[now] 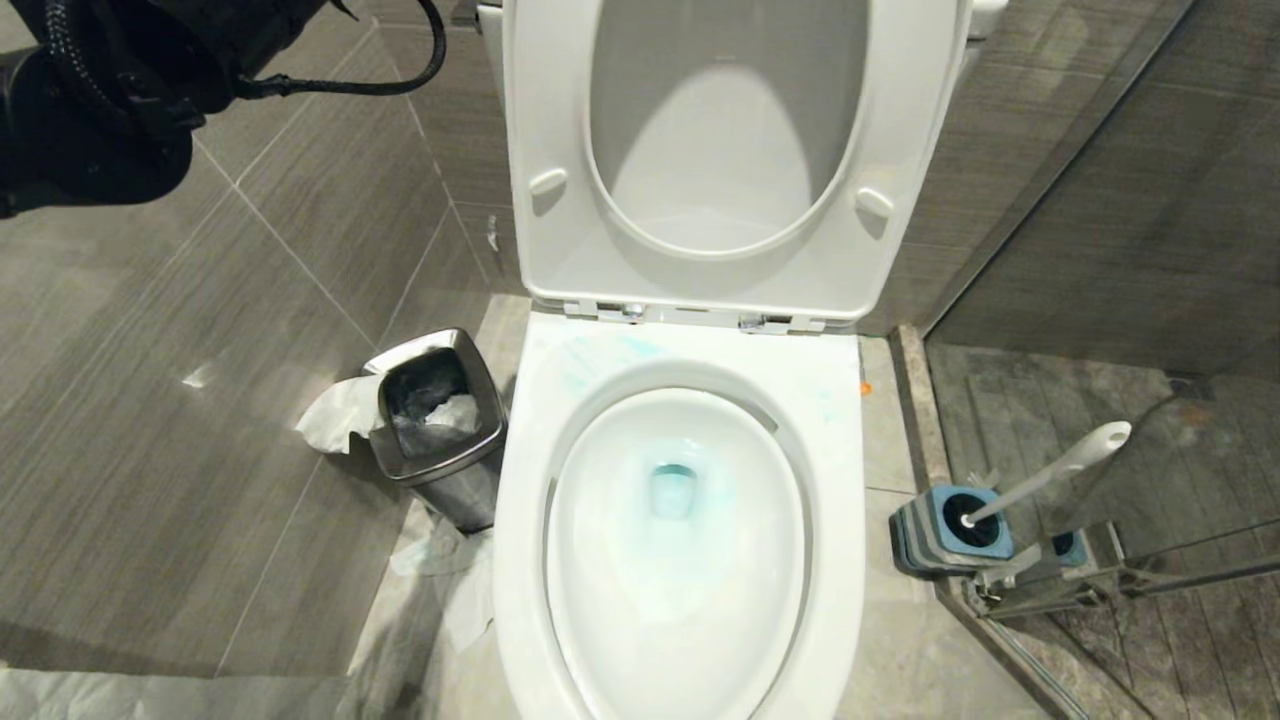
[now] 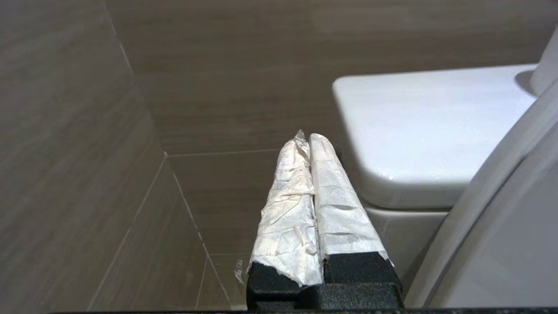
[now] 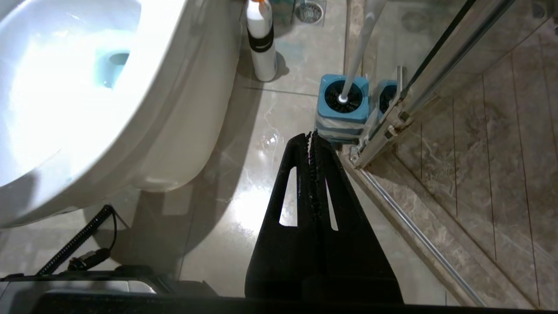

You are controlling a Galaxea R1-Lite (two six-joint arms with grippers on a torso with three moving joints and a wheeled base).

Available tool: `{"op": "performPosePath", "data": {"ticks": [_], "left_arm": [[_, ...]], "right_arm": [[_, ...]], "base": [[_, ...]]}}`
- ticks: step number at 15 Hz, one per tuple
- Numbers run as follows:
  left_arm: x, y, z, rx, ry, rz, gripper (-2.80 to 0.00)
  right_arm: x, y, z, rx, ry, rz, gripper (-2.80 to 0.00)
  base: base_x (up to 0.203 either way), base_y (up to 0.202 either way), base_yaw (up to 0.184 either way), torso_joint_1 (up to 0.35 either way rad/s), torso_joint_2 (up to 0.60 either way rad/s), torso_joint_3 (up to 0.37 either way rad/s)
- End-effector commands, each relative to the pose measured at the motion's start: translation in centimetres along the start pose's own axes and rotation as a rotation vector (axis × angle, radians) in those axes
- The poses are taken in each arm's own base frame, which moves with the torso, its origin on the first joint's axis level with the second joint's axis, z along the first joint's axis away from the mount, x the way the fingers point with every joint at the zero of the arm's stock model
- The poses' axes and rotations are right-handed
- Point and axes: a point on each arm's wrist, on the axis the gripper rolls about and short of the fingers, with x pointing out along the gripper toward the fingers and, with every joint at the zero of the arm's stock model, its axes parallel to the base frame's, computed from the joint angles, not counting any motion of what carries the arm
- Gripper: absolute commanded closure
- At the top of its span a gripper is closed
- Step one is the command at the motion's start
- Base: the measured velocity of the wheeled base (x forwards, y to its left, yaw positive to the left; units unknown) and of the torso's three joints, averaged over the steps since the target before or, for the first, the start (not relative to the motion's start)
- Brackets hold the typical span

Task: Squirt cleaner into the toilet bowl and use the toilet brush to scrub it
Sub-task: Flush the toilet

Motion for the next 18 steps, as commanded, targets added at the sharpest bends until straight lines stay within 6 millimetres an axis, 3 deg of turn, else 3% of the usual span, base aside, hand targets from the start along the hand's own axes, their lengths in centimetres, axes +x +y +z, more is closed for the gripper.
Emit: {"op": "performPosePath", "data": {"ticks": [1,10,18], "left_arm": [[0.0,0.0,0.1,0.002,-0.010,0.003,0.00],[-0.1,-0.3,1.4,-0.028,-0.157,0.017,0.00],[-0.9,-1.4,3.7,-0.067,-0.251,-0.008,0.00]], "right_arm": [[0.0,0.0,0.0,0.000,0.001,0.000,0.00],[0.0,0.0,0.0,0.000,0.001,0.000,0.00],[0.0,0.0,0.0,0.000,0.001,0.000,0.00]], "base": [[0.000,0.000,0.000,0.007,0.00,-0.203],[0.000,0.000,0.000,0.003,0.01,-0.198],[0.000,0.000,0.000,0.001,0.00,-0.029]]}}
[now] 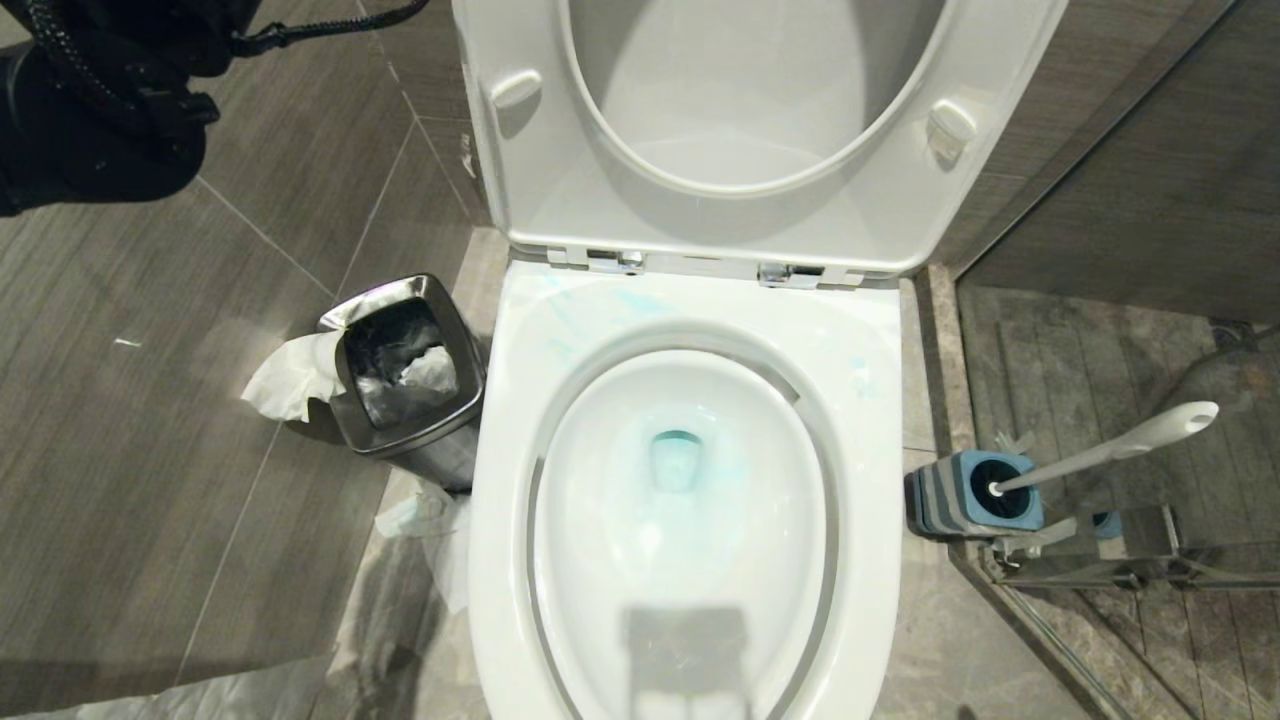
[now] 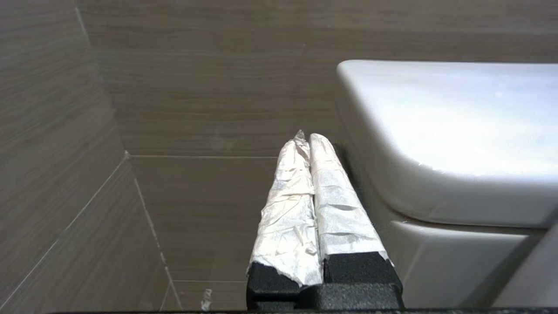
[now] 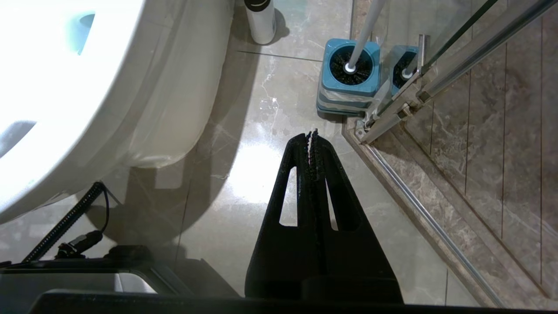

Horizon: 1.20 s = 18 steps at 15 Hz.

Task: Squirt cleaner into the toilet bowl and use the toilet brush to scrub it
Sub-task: Flush the toilet

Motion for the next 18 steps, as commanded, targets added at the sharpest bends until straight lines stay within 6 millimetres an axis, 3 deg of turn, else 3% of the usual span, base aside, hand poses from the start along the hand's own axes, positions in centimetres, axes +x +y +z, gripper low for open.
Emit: {"op": "performPosePath", "data": {"ticks": [1,10,18], "left_arm": [[-0.1,-0.3,0.5,-0.009,-0.011,-0.005,0.00],[0.1,-1.0,-1.2,-0.011,0.025,-0.020,0.00],[0.3,-1.7,-4.3,0.005,0.101,-0.042,0.00]], "right_arm": [[0.0,0.0,0.0,0.000,0.001,-0.001,0.00],[0.0,0.0,0.0,0.000,0.001,0.000,0.00],[0.0,0.0,0.0,0.000,0.001,0.000,0.00]], "base": [[0.000,0.000,0.000,0.000,0.00,0.000],[0.000,0.000,0.000,0.000,0.00,0.000],[0.000,0.000,0.000,0.000,0.00,0.000]]}}
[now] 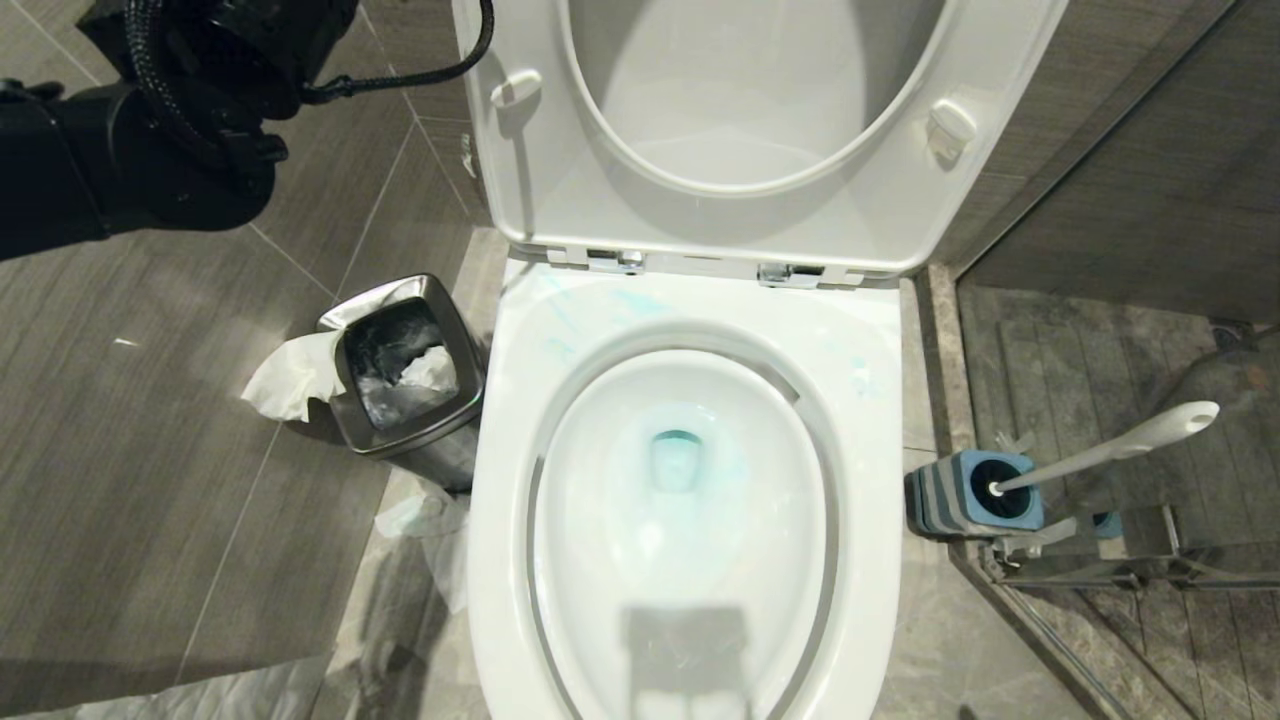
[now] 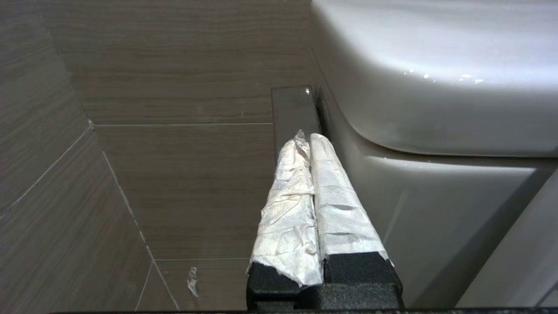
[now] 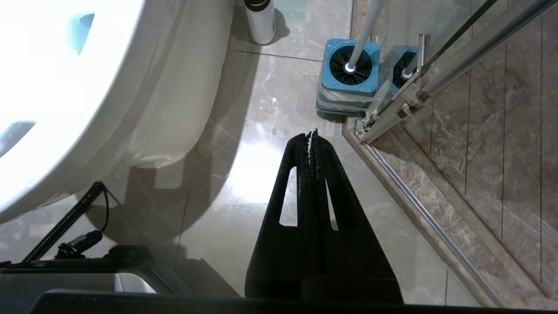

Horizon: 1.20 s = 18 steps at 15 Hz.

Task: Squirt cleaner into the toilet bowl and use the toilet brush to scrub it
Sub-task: Flush the toilet

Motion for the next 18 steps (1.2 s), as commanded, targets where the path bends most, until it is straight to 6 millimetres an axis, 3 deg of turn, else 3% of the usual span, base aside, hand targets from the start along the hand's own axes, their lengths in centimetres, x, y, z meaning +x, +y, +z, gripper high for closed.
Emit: {"op": "performPosePath", "data": {"ticks": [1,18], "left_arm": [[0.1,-0.3,-1.4,0.008,0.048,-0.010,0.00],[0.2,-1.0,-5.4,0.031,0.204,-0.054,0.00]], "right_arm": [[0.0,0.0,0.0,0.000,0.001,0.000,0.00],[0.0,0.0,0.0,0.000,0.001,0.000,0.00]], "base": [[0.000,0.000,0.000,0.000,0.00,0.000],[0.000,0.000,0.000,0.000,0.00,0.000]]}}
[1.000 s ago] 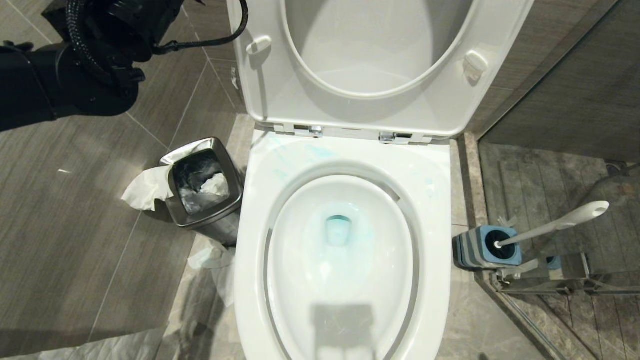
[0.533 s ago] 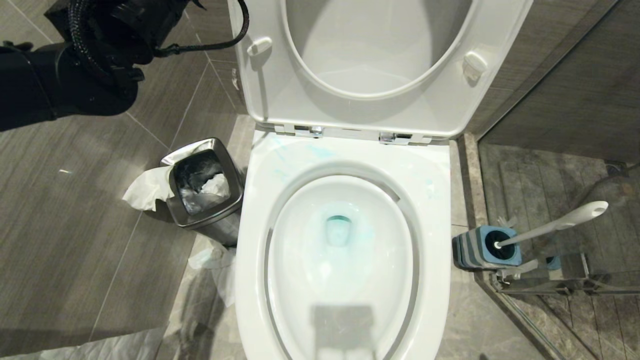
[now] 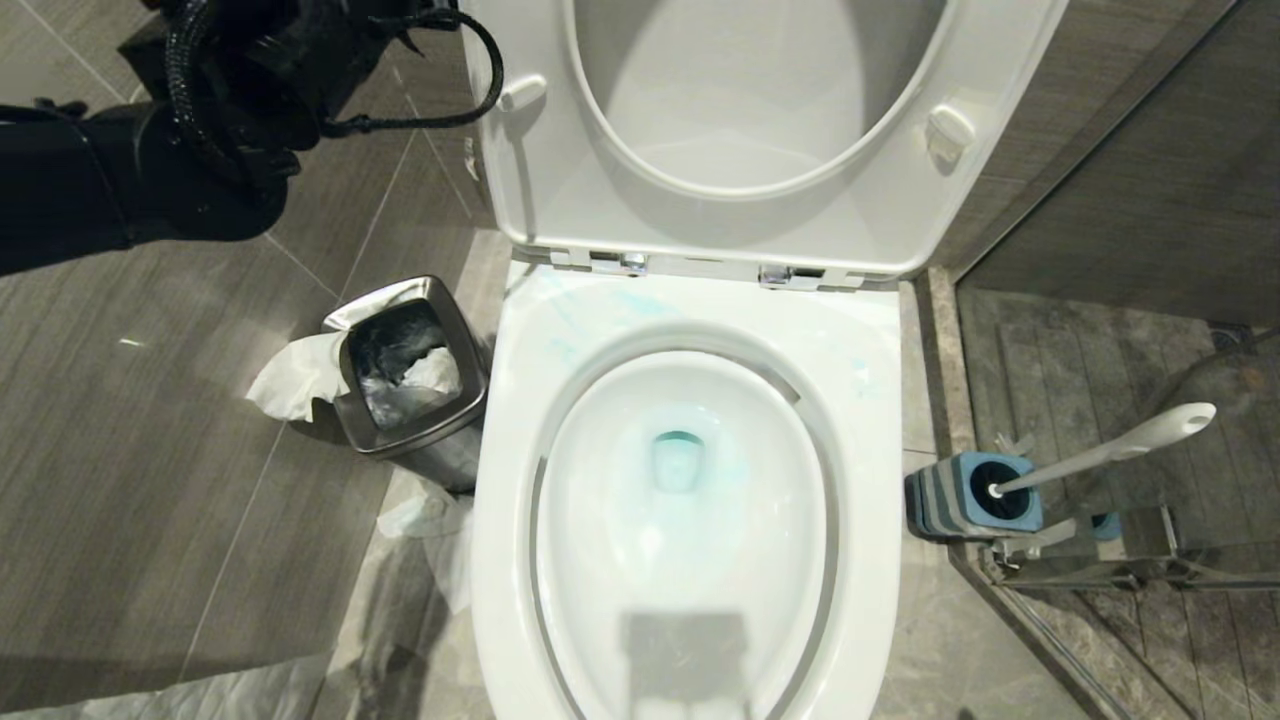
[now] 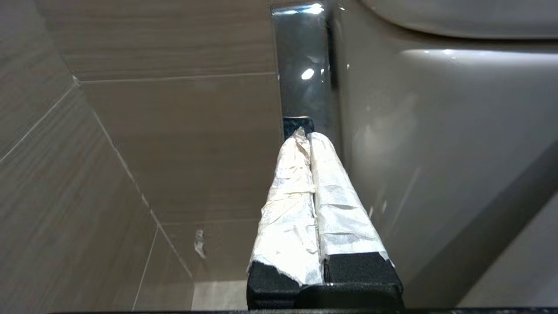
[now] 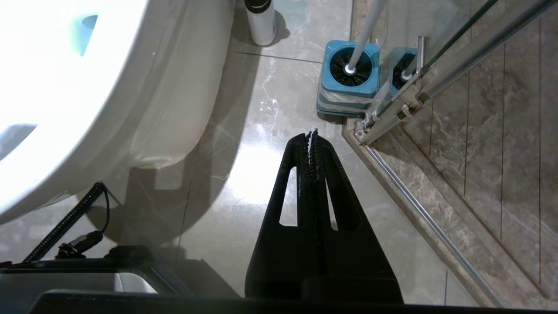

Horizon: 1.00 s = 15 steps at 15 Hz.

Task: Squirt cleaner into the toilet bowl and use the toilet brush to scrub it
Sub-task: Flush the toilet

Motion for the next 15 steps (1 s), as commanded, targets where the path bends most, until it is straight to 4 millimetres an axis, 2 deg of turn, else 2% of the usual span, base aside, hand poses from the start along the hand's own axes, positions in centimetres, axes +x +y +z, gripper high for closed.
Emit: {"op": "performPosePath", "data": {"ticks": [1,15], "left_arm": [[0.25,-0.29,-0.87,0.001,0.014,-0.012,0.00],[0.12,-0.22,-0.35,0.001,-0.001,-0.025,0.00]], "right_arm": [[0.00,0.00,0.01,0.000,0.001,0.000,0.00],[0.00,0.00,0.01,0.000,0.001,0.000,0.00]], "base": [[0.000,0.000,0.000,0.000,0.00,0.000],[0.000,0.000,0.000,0.000,0.00,0.000]]}}
